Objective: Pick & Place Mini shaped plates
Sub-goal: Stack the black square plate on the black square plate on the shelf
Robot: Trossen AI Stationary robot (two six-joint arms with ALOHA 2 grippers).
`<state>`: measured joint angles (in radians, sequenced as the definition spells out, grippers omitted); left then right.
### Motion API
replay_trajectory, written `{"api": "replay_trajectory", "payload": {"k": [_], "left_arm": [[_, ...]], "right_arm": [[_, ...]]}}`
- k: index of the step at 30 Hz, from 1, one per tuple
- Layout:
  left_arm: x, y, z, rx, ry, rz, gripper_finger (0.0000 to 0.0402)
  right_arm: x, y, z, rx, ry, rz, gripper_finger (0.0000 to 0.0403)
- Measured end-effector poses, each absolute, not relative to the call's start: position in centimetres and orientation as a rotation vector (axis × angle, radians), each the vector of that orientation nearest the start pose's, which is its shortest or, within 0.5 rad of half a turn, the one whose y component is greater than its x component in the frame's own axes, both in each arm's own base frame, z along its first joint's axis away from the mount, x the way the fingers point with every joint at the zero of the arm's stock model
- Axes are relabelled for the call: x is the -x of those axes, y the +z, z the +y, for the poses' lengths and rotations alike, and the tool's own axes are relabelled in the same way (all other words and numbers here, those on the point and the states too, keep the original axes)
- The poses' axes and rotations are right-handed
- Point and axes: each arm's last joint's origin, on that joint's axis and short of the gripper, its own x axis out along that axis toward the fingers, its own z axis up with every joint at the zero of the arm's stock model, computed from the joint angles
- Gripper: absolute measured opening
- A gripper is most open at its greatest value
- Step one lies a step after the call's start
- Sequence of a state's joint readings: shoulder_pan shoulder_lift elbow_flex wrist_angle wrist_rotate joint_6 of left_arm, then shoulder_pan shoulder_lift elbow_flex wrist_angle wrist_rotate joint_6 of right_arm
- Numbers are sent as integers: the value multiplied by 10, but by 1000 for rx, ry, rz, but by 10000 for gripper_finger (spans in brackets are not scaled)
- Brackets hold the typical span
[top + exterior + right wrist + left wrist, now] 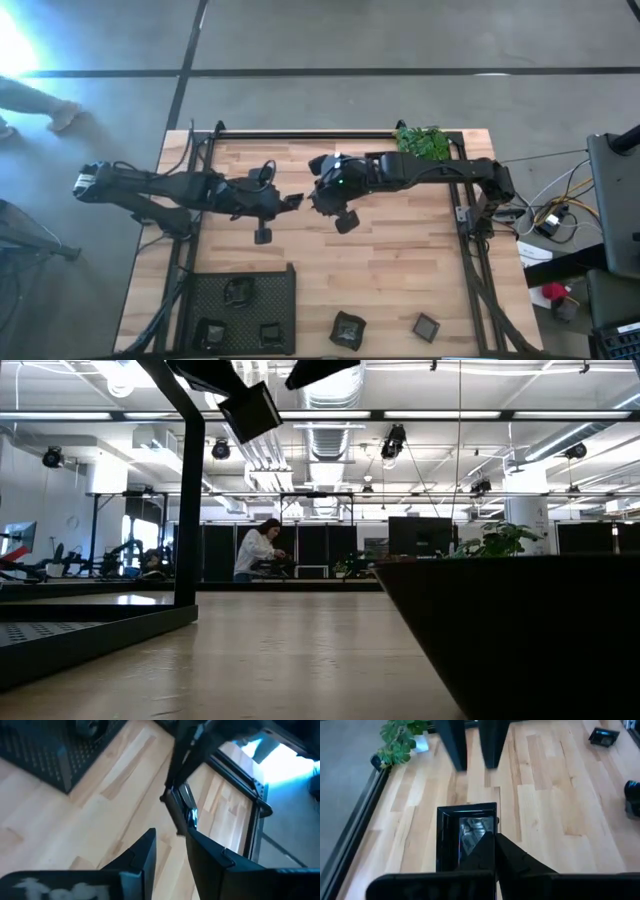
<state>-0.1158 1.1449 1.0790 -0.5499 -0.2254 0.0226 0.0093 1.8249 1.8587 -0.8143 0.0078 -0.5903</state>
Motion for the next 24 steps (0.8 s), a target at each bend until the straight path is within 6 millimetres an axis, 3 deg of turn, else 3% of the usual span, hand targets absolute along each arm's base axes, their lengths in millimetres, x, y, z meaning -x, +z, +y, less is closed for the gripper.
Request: {"api": "replay_trajectory", "payload": {"k": [11, 24], "left_arm": [[-189, 339, -29, 65, 130, 714, 0], [-165, 330, -89, 242, 1, 824, 0]], "right_arm": [[-367, 399, 3, 362, 125, 661, 88], [-337, 432, 3, 99, 28, 565, 81]]}}
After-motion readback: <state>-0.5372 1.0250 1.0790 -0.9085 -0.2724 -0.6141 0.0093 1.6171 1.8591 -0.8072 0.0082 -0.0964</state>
